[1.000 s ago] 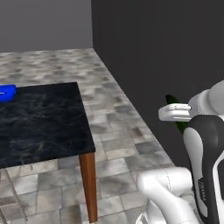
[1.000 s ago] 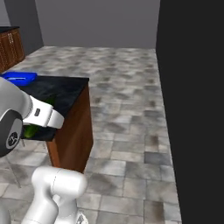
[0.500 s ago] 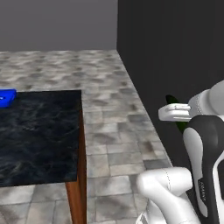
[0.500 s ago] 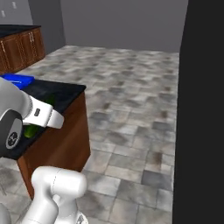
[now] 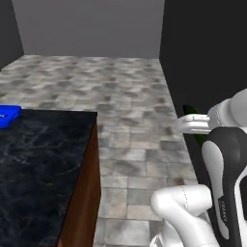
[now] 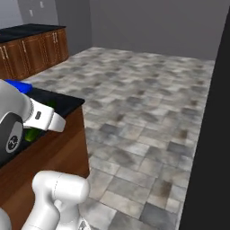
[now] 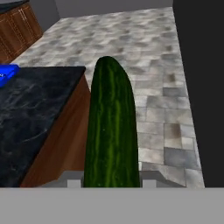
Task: Gather the cucumber and broccoli from the fridge and place them on a tray on the dining counter. Then gather the chicken drumstick and fish from the fridge and place them on the other tray.
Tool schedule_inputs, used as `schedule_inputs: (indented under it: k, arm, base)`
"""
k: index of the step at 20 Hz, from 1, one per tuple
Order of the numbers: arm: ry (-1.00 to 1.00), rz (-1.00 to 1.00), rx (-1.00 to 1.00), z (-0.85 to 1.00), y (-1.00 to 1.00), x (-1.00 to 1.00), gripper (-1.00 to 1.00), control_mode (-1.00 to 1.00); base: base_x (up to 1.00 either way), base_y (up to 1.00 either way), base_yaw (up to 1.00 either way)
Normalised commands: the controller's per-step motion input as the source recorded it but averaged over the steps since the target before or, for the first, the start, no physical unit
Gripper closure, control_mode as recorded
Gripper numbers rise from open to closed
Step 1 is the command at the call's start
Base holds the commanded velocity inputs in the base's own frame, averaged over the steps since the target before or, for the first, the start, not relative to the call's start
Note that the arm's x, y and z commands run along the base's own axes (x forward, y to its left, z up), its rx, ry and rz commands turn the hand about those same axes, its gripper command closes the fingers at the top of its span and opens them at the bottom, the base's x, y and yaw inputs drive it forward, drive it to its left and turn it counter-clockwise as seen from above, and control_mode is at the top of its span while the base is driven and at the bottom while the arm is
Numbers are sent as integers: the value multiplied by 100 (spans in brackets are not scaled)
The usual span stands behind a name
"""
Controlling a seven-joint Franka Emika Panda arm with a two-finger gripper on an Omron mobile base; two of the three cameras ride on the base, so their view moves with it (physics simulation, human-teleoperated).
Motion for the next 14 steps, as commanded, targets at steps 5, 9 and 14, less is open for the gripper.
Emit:
schedule_inputs:
  k: [5,9,14]
  arm:
    - [0,0,0,0,0,0,100,100]
    - [0,0,0,0,0,0,100,100]
    - [0,0,0,0,0,0,100,100]
  base:
    - [80,-61,33]
    - [81,-61,32]
    - [82,-62,32]
